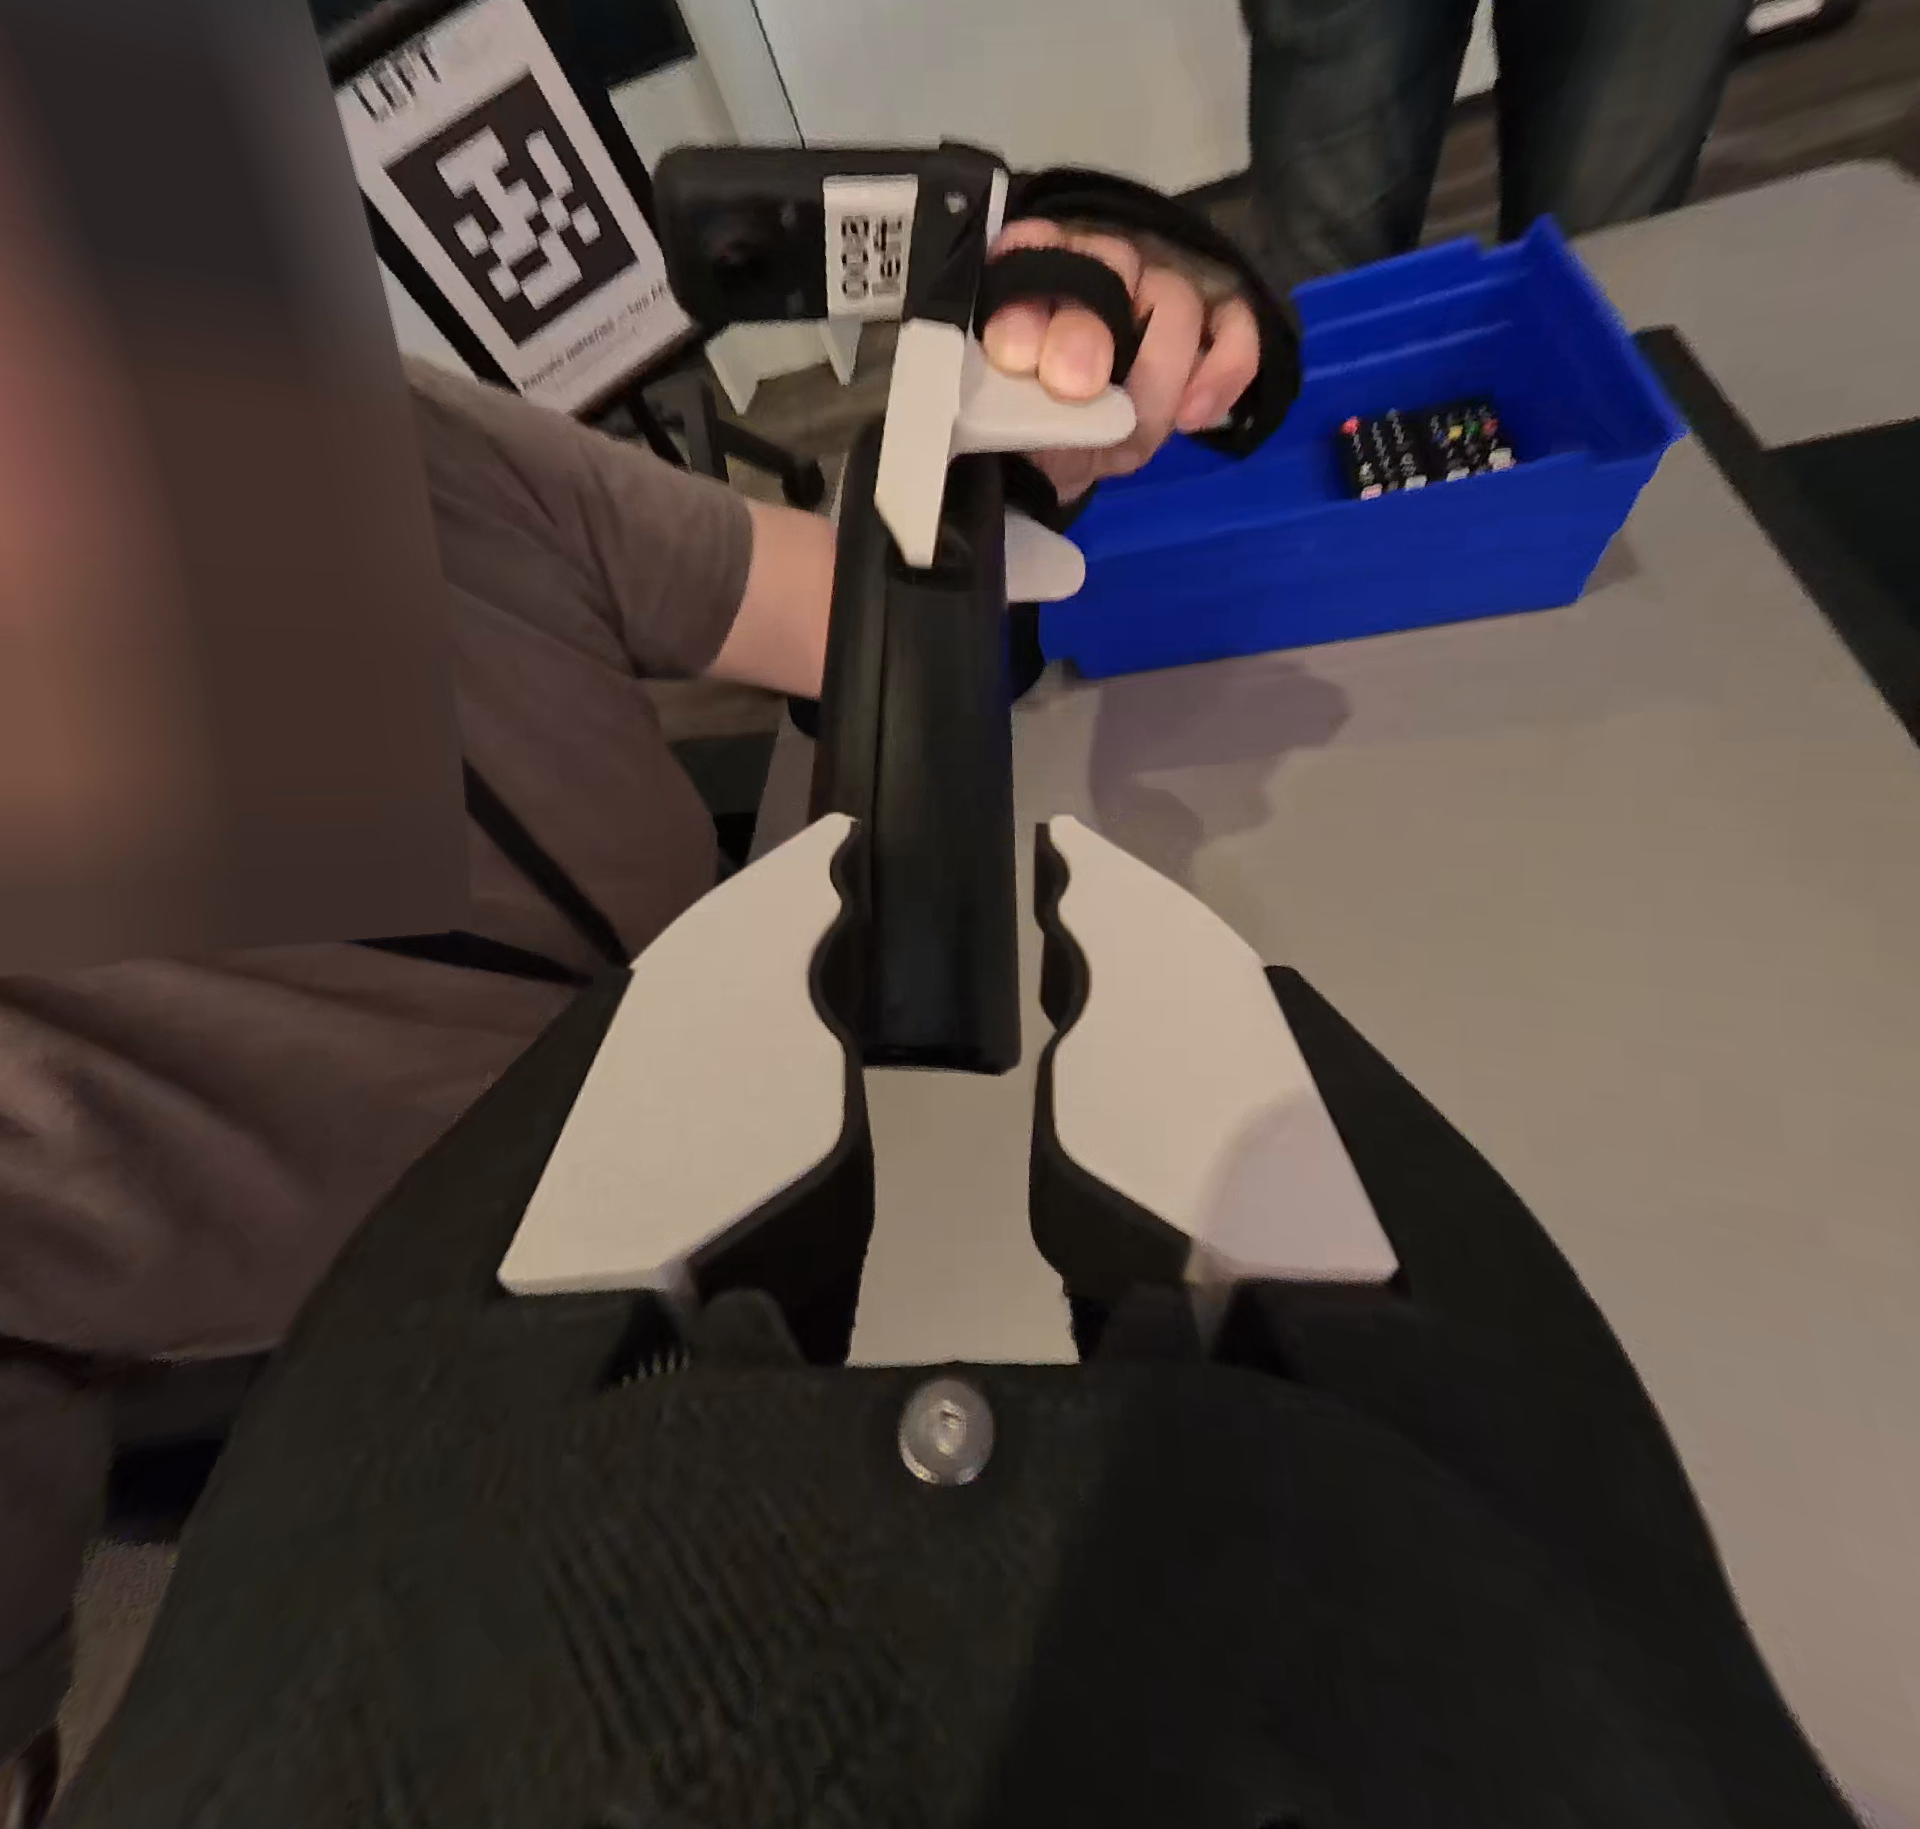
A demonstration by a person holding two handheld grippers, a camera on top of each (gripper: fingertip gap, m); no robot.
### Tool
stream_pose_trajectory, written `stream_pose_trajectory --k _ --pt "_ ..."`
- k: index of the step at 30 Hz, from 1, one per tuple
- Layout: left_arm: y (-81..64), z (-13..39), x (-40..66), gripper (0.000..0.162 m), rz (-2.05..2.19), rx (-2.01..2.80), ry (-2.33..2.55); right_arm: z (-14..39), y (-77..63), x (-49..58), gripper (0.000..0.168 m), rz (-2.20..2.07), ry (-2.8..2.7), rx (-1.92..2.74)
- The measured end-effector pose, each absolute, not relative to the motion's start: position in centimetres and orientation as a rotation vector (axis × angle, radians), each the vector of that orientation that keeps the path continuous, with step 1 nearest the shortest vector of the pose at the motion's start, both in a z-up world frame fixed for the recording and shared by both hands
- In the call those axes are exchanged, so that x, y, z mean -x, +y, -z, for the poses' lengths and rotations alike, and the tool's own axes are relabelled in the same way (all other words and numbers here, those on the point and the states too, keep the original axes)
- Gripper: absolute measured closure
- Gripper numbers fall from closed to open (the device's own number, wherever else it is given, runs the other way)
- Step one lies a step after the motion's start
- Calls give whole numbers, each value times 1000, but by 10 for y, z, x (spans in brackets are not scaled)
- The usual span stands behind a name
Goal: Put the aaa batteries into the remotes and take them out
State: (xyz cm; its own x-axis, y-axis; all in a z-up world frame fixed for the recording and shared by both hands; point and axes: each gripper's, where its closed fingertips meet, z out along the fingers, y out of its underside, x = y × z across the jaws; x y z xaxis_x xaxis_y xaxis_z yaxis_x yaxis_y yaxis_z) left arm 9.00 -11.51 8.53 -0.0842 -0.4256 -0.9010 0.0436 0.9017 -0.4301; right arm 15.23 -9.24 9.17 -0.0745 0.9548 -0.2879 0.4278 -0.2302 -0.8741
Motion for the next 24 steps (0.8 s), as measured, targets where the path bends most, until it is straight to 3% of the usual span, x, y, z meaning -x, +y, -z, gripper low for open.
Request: stream_pose_trajectory --k 3,24 --pt "-115 -85 -90 138 402 303 1615 -90 -98 -150 148 -1289 -1535 1670" --pt "-113 -83 -91 138 501 326 1598 -87 -96 -153 149 -1330 -1496 1804"
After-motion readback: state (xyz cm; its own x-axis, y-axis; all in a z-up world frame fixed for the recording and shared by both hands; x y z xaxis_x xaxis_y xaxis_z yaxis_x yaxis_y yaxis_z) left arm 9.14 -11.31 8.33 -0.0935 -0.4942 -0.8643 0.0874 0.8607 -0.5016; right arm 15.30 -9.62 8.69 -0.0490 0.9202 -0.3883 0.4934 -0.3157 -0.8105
